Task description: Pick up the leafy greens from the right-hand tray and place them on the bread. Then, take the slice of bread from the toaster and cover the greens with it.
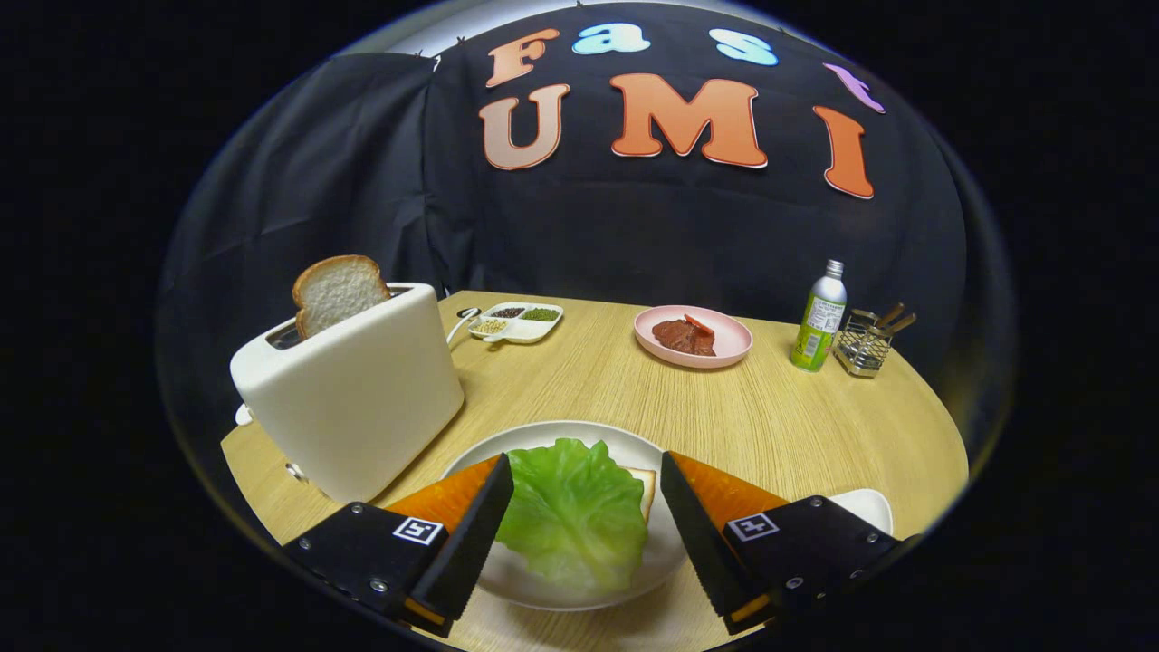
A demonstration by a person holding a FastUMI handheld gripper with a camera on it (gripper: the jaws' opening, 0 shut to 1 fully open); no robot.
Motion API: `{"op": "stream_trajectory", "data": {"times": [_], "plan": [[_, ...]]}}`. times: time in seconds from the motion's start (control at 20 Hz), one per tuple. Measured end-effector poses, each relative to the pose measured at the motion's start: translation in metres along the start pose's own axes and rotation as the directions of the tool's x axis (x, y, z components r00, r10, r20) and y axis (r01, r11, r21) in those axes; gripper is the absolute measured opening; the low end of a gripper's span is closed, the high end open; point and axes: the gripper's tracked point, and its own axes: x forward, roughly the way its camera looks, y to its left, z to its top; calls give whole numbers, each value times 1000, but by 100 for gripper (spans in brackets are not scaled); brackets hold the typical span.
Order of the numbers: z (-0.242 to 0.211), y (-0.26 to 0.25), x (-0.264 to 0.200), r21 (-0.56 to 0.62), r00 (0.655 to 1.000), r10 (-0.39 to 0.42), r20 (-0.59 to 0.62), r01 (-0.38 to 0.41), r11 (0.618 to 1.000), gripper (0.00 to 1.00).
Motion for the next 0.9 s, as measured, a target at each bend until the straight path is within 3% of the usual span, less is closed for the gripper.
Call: {"op": "stream_trajectory", "data": {"times": [0.45, 0.9], "plan": [[60, 44, -9, -23, 996, 35, 77, -33, 999, 98], [103, 96, -9, -31, 994, 15, 106, -12, 999, 98]]}}
